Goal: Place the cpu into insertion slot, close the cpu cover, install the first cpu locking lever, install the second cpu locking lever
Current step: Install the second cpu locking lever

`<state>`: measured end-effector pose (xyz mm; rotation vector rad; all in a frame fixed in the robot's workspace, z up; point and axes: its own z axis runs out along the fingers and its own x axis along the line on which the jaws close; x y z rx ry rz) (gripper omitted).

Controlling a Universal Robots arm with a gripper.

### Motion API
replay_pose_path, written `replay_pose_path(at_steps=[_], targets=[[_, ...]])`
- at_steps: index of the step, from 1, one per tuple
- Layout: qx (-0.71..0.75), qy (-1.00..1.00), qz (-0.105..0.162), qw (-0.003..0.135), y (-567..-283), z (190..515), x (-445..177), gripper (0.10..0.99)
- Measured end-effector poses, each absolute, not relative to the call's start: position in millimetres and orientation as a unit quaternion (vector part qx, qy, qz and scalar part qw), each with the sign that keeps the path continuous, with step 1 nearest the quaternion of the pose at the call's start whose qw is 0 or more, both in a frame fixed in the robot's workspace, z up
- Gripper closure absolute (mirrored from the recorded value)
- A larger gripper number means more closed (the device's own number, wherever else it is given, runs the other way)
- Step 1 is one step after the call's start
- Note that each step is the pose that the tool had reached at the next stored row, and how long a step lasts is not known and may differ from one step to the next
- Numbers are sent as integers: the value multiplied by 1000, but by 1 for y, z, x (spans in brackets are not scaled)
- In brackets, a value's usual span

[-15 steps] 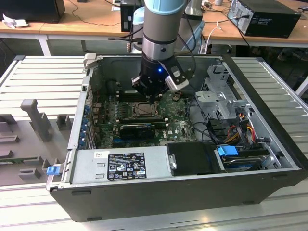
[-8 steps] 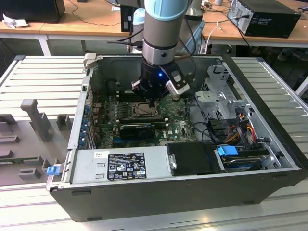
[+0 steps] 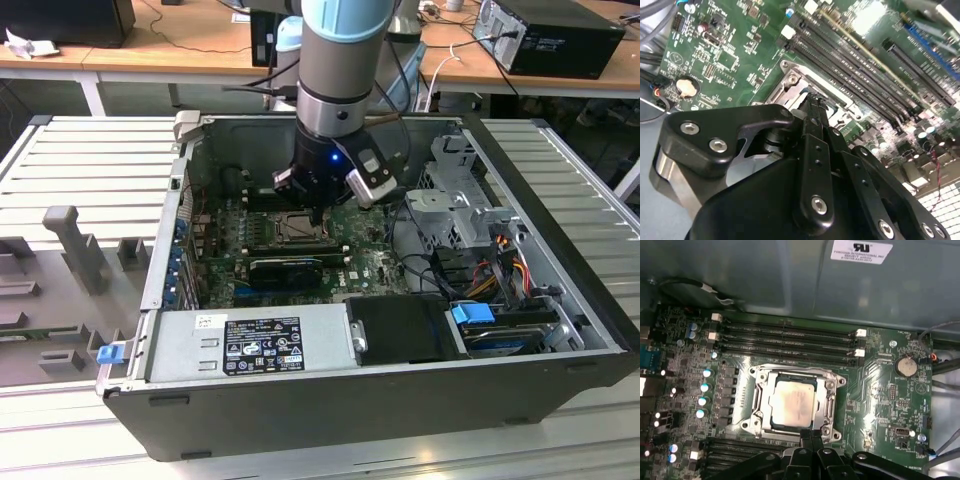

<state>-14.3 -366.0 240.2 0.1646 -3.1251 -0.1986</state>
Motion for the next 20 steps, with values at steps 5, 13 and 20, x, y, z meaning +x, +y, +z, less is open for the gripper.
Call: replay_pose_path(at_steps=[5, 13, 20], targets=[[52, -997, -64, 3, -376, 240, -14, 980], [53, -994, -94, 4, -383, 240, -17, 980], [53, -994, -95, 4, -385, 239, -21, 980]])
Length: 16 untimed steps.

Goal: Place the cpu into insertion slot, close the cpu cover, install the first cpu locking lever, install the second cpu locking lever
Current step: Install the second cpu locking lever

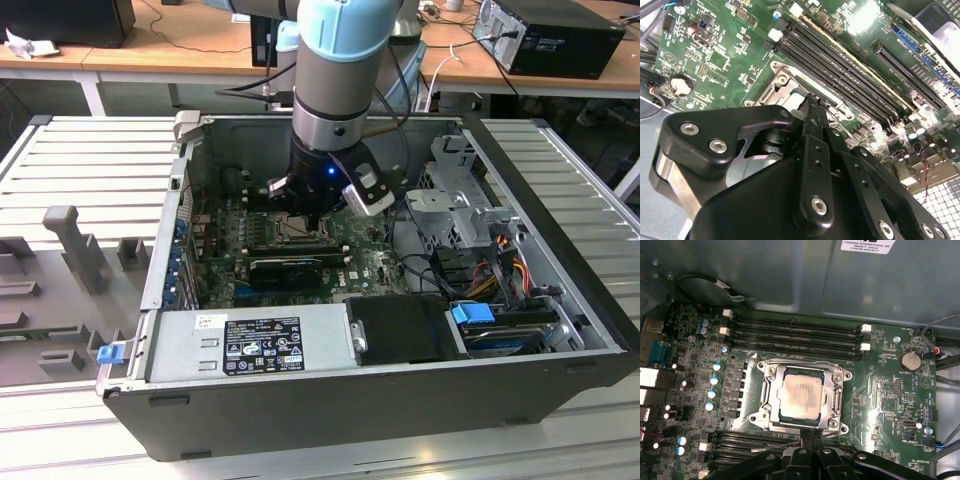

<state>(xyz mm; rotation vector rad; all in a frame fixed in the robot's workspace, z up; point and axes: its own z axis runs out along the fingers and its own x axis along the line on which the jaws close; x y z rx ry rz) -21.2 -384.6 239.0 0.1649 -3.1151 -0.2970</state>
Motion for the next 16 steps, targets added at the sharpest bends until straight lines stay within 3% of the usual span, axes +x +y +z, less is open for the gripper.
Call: replay_pose_path(at_steps=[16], targets=[[53, -992, -115, 3, -397, 232, -34, 980]])
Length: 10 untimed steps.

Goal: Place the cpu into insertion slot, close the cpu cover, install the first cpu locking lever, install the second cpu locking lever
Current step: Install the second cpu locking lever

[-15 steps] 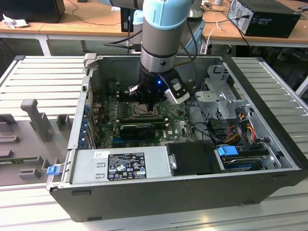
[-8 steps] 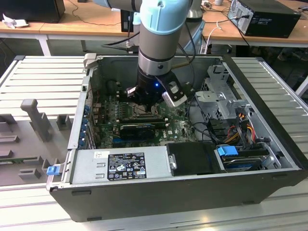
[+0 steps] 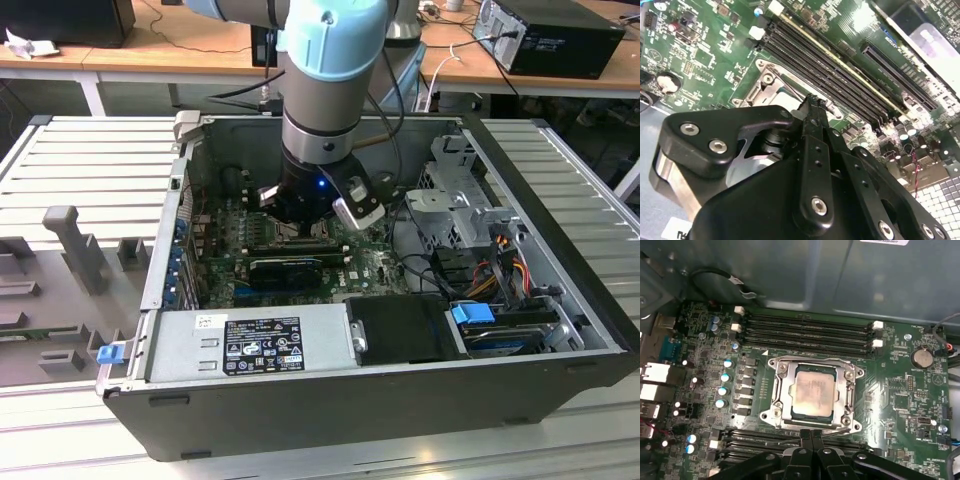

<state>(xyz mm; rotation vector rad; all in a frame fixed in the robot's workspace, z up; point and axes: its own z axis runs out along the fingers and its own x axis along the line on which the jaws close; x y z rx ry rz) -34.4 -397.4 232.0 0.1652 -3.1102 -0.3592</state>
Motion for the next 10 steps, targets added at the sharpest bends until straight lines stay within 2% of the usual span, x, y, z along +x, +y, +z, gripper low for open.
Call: replay_pose_path(at_steps=[8, 10], targets=[[53, -991, -119, 3, -398, 221, -43, 980], [53, -990, -130, 2, -399, 220, -45, 980]])
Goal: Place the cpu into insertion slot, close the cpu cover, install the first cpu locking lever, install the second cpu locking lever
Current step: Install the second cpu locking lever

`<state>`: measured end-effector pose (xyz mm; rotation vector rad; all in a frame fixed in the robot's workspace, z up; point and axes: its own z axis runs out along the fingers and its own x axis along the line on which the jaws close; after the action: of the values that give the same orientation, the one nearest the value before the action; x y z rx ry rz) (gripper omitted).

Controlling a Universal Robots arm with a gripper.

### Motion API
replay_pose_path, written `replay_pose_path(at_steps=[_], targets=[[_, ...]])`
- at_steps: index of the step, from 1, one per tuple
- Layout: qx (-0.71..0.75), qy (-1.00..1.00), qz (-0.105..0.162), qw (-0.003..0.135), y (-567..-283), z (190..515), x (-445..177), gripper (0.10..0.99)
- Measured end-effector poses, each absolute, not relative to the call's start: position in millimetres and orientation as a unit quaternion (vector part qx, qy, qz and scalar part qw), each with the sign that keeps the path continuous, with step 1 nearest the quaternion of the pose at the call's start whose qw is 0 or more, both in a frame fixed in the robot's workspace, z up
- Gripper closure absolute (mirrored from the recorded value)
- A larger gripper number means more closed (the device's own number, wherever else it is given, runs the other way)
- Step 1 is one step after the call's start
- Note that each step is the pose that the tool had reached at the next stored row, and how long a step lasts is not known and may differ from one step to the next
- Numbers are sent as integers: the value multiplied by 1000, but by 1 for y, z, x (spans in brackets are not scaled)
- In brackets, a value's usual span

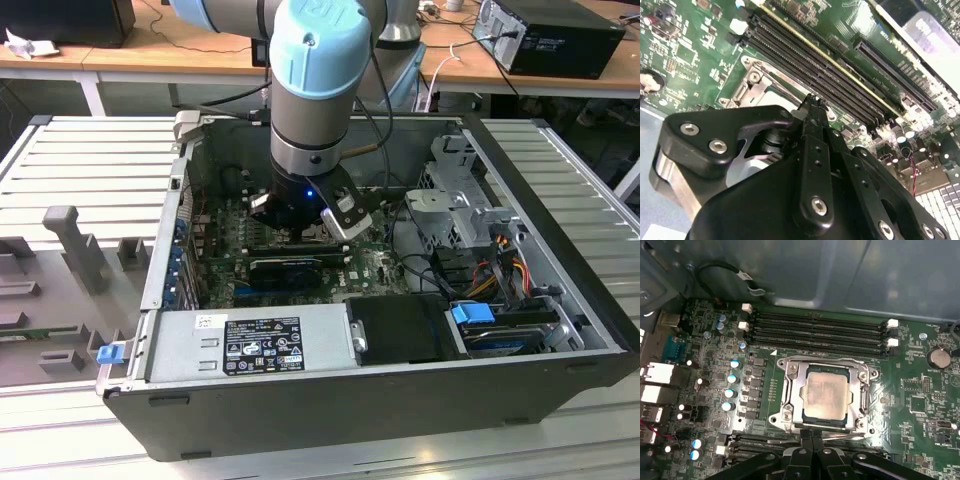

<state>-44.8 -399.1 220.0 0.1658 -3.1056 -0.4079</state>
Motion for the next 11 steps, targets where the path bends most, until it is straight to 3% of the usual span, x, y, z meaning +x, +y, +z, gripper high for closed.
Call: replay_pose_path(at_steps=[3, 11], targets=[[53, -987, -150, 1, -404, 220, -48, 980], [54, -986, -157, 1, -410, 217, -50, 980]])
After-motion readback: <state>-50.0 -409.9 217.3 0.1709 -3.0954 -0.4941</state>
